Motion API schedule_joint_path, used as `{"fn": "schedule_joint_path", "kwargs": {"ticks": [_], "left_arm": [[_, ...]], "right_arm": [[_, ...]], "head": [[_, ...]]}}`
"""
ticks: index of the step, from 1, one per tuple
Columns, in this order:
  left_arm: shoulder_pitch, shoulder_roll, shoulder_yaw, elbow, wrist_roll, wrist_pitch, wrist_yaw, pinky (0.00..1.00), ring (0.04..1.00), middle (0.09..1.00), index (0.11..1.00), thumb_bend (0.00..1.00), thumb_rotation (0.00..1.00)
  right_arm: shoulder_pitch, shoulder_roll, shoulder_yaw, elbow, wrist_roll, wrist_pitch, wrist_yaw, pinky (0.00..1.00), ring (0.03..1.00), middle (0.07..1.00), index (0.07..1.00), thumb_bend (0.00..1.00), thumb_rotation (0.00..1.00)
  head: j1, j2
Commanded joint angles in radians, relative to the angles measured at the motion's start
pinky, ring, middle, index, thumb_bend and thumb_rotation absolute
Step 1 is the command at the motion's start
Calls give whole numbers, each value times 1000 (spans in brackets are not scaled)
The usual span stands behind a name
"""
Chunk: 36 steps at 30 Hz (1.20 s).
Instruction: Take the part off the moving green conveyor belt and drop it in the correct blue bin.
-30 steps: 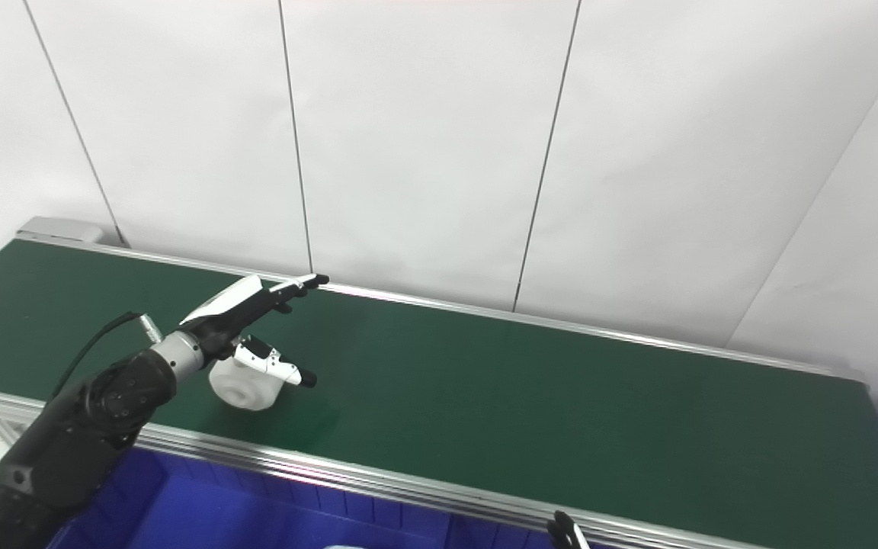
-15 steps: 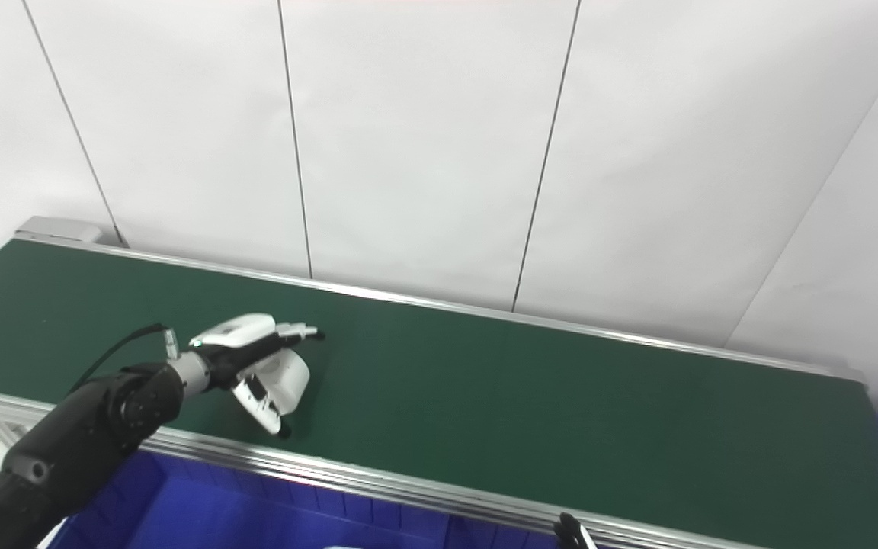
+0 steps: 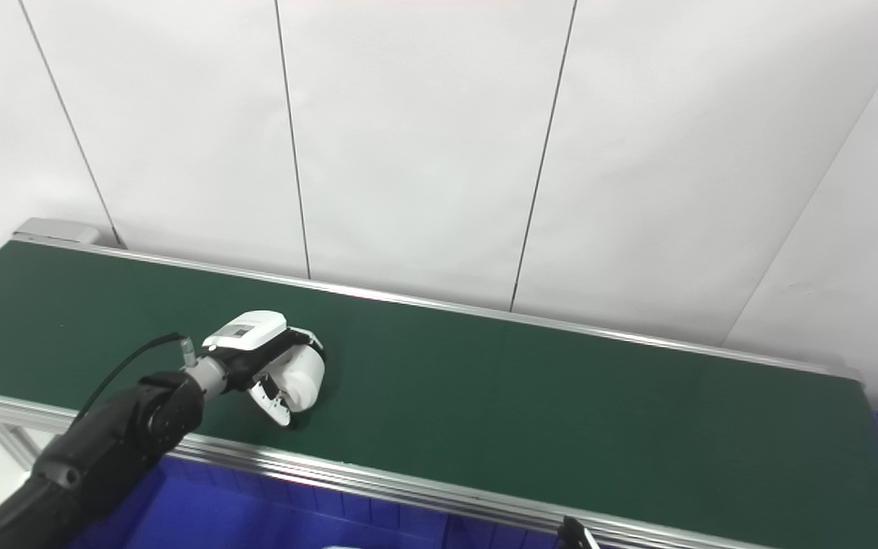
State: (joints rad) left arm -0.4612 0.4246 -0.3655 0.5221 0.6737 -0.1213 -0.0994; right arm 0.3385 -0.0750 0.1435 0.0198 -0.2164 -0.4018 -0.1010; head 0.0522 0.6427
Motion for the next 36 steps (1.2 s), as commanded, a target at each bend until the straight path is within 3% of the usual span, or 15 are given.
{"fn": "schedule_joint_path", "kwargs": {"ticks": [1,10,16,21,27,36], "left_arm": [[-3,12,26,-14,-23,-51,55,388,398,488,536,497,0],[53,-8,68,-135,-82,-93,70,473,439,514,490,500,0],[180,-31,123,-358,-226,-150,29,453,430,504,513,499,0],[300,-46,110,-536,-279,-141,-29,460,437,504,506,500,0],[402,-59,64,-564,-272,-147,-91,441,425,506,518,498,0],[395,-41,-8,-586,-153,-50,-229,460,427,520,505,498,0]], "right_arm": [[3,5,-4,-48,-4,-53,-1,816,868,881,903,851,667],[13,10,-3,-84,-7,-34,8,829,870,879,900,843,667],[21,20,-4,-134,-20,4,14,814,871,880,899,853,673],[23,29,-2,-195,-30,62,30,820,882,885,901,849,674],[20,45,6,-248,-41,116,45,824,886,880,900,819,652],[13,52,5,-245,-45,117,49,842,885,881,902,810,648]], "head": [[-2,11],[-15,39],[-49,96],[-118,166],[-155,195],[-143,194]]}}
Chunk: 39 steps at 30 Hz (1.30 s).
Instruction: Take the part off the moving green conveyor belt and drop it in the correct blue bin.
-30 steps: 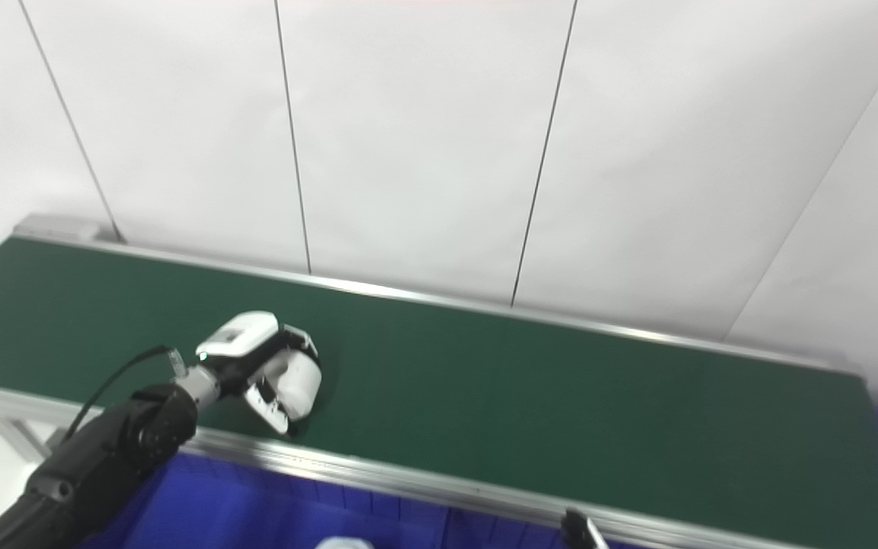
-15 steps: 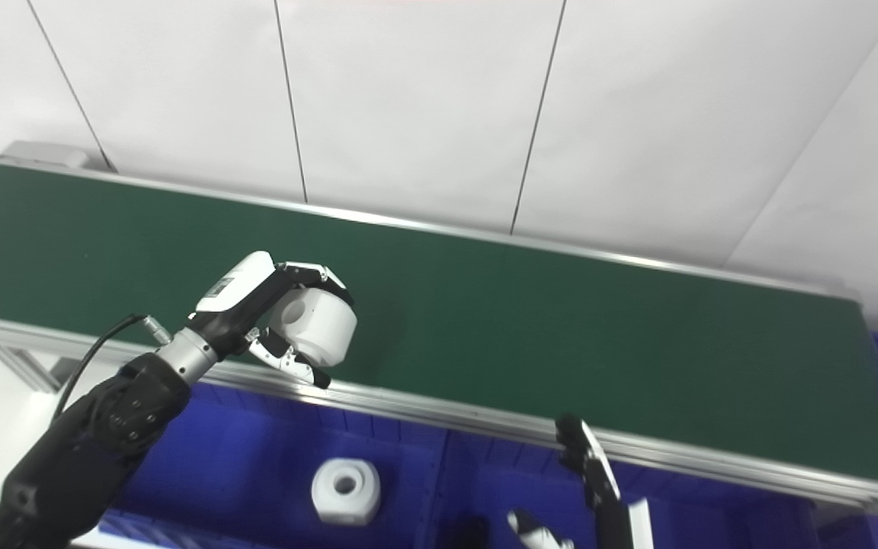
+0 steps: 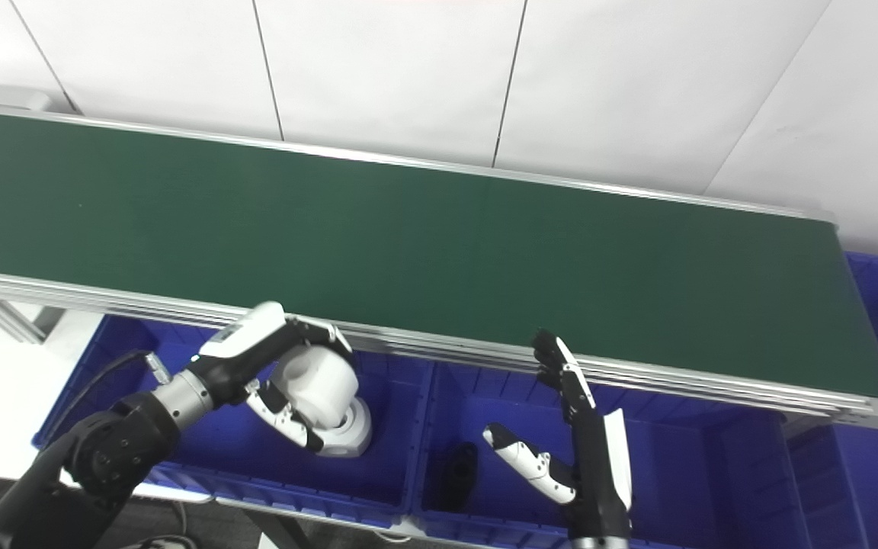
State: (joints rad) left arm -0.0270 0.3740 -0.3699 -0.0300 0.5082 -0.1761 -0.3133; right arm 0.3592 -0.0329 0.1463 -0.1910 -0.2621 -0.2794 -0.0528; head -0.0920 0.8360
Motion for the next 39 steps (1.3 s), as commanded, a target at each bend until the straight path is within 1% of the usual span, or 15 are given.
{"fn": "schedule_joint_path", "kwargs": {"ticks": [1,5,9,12,14,16,17,18,21,22,25,28,31,35,39], "left_arm": [[-43,7,-14,-32,26,17,-30,457,424,518,510,498,0],[-60,-10,-48,-14,72,58,-76,462,423,522,508,497,0],[-86,-42,-70,34,104,81,-79,407,388,475,544,494,0],[-106,-67,-85,63,146,122,-79,430,399,484,537,496,0],[-127,-95,-105,96,184,153,-77,432,398,481,547,495,0],[-142,-122,-119,139,213,170,-57,478,411,503,541,495,0],[-145,-133,-120,154,216,185,-55,525,547,627,516,503,29],[-147,-140,-119,164,216,200,-62,590,660,731,679,567,69],[-147,-136,-132,168,229,223,-90,730,846,903,890,683,383],[-144,-132,-139,162,236,230,-96,730,846,903,890,683,383],[-135,-119,-158,150,256,236,-102,889,951,981,961,772,538],[-125,-103,-170,144,246,231,-116,947,991,999,985,821,625],[-98,-101,-142,124,158,208,-128,949,997,1000,988,857,632],[-35,-107,-58,60,-74,165,-153,926,1000,1000,991,883,596],[32,-110,10,11,-267,77,-151,907,996,1000,987,884,580]], "right_arm": [[-7,11,3,-34,-1,-5,1,841,882,879,901,810,648],[-8,11,3,-27,0,-15,1,837,877,876,898,810,650],[-8,12,5,-22,4,-19,1,830,874,872,896,805,643],[-5,12,6,-21,1,-19,0,821,872,872,894,808,648],[0,11,8,-19,-1,-21,-1,829,877,873,896,812,649],[6,12,10,-14,-4,-29,-3,832,879,874,896,811,654],[8,13,11,-11,-6,-34,-6,830,879,874,895,813,656],[11,13,11,-8,-9,-39,-8,830,878,874,894,816,659],[19,18,14,4,-15,-52,-17,830,875,872,891,830,666],[21,19,14,8,-15,-54,-18,830,875,872,891,830,666],[26,23,15,21,-19,-67,-23,831,871,868,891,843,672],[28,28,17,33,-26,-75,-27,828,869,870,892,853,678],[32,29,21,42,-33,-78,-34,832,873,874,894,856,680],[35,25,29,59,-18,-93,-31,856,888,891,903,852,657],[41,26,33,80,-16,-118,-37,860,892,900,905,851,632]], "head": [[2,1],[6,-7],[3,-23],[1,-28],[-4,-50],[-6,-61],[-9,-71],[-12,-83],[-17,-108],[-18,-114],[-24,-131],[-32,-149],[-42,-162],[-62,-185],[-85,-210]]}}
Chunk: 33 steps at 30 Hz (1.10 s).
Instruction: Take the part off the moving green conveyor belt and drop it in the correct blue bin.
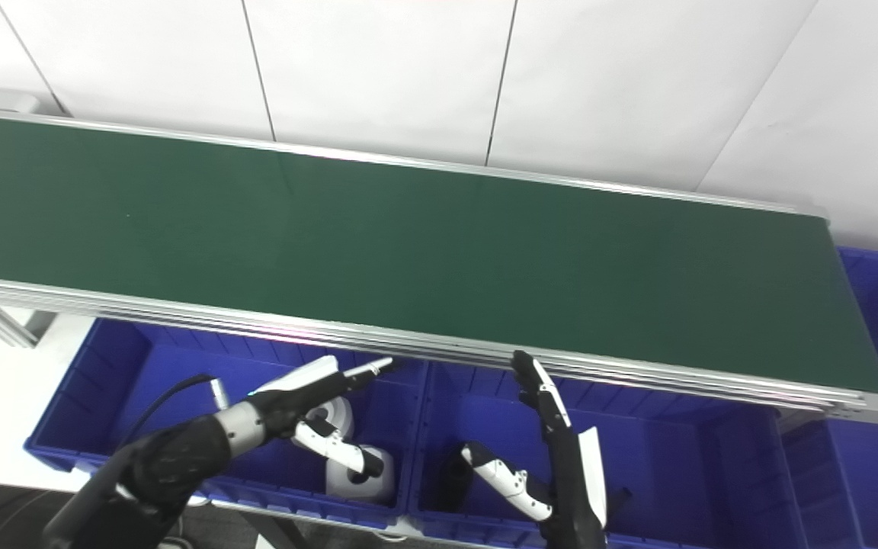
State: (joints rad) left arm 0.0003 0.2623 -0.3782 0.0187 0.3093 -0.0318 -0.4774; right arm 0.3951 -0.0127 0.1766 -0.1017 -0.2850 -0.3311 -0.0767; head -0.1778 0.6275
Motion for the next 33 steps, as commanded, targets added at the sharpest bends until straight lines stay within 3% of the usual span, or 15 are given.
{"fn": "schedule_joint_path", "kwargs": {"ticks": [1,6,12,16,24,31,33], "left_arm": [[28,-3,36,-47,-105,-104,28,901,980,992,975,884,578],[105,-40,96,-51,-256,-222,65,912,957,972,961,879,560],[141,-108,138,-25,-375,-236,88,944,986,993,956,908,531],[141,-128,160,31,-395,-281,97,950,995,999,969,919,547],[127,-130,184,101,-378,-328,99,975,1000,1000,980,933,492],[120,-119,177,99,-349,-324,102,970,1000,1000,996,958,493],[118,-116,173,97,-341,-323,102,982,1000,1000,1000,949,485]], "right_arm": [[7,8,3,-2,0,-72,-18,849,888,902,903,846,623],[13,9,7,14,-41,-61,-30,853,892,911,909,851,626],[13,16,10,38,-67,-53,-40,847,895,914,919,846,609],[14,26,8,59,-72,-61,-54,827,893,916,918,857,595],[6,55,2,86,-87,-68,-108,851,899,913,918,862,588],[1,65,0,78,-87,-49,-120,837,902,921,916,857,583],[2,67,-2,69,-86,-36,-122,823,895,917,911,864,582]], "head": [[-6,-6],[-32,-36],[-59,-75],[-75,-115],[-122,-140],[-153,-128],[-167,-108]]}}
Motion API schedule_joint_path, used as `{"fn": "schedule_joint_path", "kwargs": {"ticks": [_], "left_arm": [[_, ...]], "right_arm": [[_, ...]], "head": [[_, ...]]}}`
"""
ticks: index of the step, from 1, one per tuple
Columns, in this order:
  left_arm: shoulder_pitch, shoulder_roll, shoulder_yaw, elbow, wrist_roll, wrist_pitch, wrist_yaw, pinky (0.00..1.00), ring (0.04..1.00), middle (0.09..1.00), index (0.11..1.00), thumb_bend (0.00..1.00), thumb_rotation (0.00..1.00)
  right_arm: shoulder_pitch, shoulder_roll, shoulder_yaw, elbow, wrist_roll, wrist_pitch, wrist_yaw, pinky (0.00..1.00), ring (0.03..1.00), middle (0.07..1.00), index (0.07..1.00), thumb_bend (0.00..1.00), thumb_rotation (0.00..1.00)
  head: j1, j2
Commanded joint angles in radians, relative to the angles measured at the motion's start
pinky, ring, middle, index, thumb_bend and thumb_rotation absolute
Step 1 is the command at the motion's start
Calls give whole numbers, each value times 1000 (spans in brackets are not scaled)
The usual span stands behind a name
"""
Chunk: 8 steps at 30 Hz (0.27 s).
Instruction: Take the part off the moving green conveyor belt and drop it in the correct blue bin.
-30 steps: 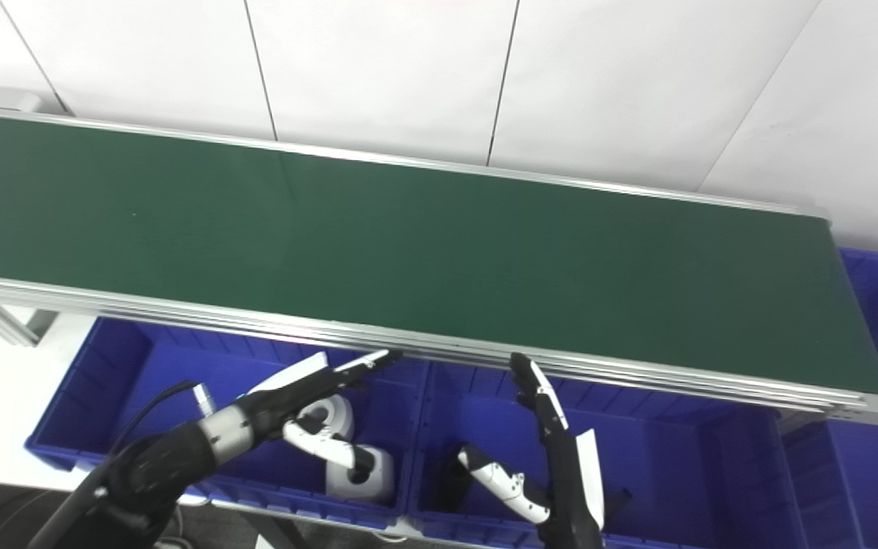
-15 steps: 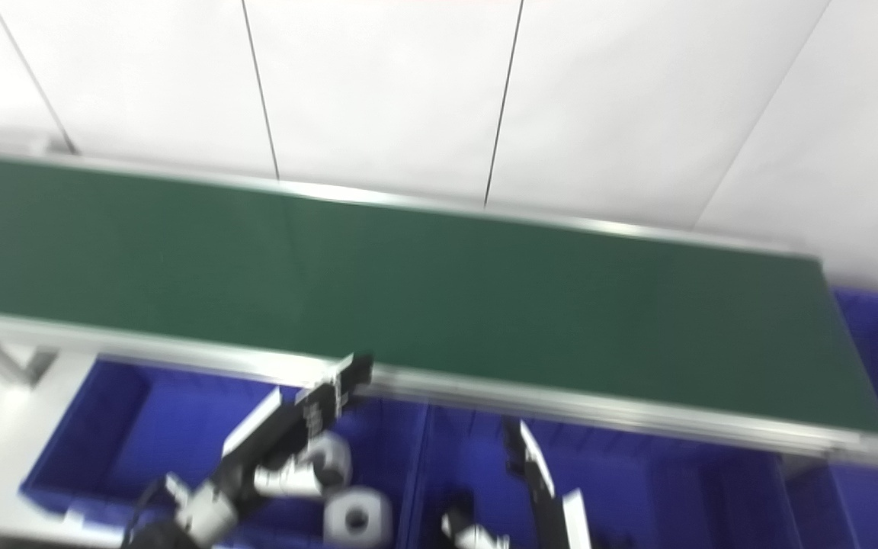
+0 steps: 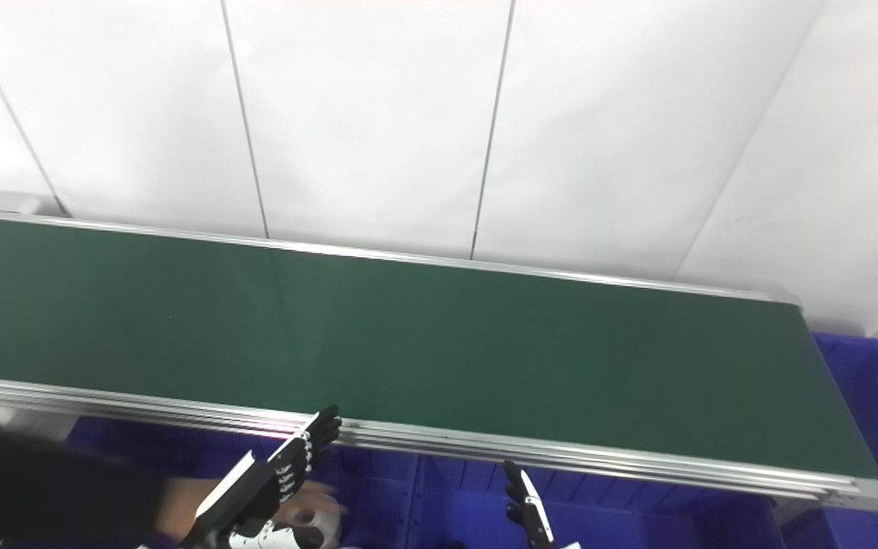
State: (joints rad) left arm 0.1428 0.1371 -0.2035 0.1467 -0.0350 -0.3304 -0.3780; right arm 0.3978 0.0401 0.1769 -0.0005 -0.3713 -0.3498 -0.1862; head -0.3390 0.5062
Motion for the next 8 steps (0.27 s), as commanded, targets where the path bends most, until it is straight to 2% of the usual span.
{"fn": "schedule_joint_path", "kwargs": {"ticks": [1,3,4,5,6,7,8], "left_arm": [[-24,10,-3,-37,8,-17,3,987,1000,1000,1000,949,483],[-23,13,-7,-48,10,-5,2,993,1000,1000,1000,952,486],[-23,16,-9,-56,13,3,1,989,1000,1000,1000,949,487],[-23,18,-12,-61,19,7,2,983,1000,1000,1000,946,493],[-22,21,-15,-68,27,13,2,986,1000,1000,1000,942,504],[-22,23,-18,-74,31,19,1,990,1000,1000,1000,939,506],[-22,25,-21,-82,33,25,-1,994,1000,1000,1000,937,507]], "right_arm": [[-1,15,-4,-36,1,-13,-13,818,891,914,909,867,582],[1,16,-6,-44,4,-9,-12,815,887,912,908,865,575],[2,16,-8,-51,7,-5,-10,826,889,912,908,864,572],[4,17,-10,-59,10,2,-8,836,888,911,908,866,574],[6,18,-11,-69,15,11,-4,847,889,913,909,872,574],[7,18,-11,-76,18,19,1,853,892,916,912,869,573],[8,16,-11,-85,22,28,6,858,895,919,915,865,573]], "head": [[-6,13],[-15,27],[-19,49],[-19,49],[-18,74],[-18,74],[-16,99]]}}
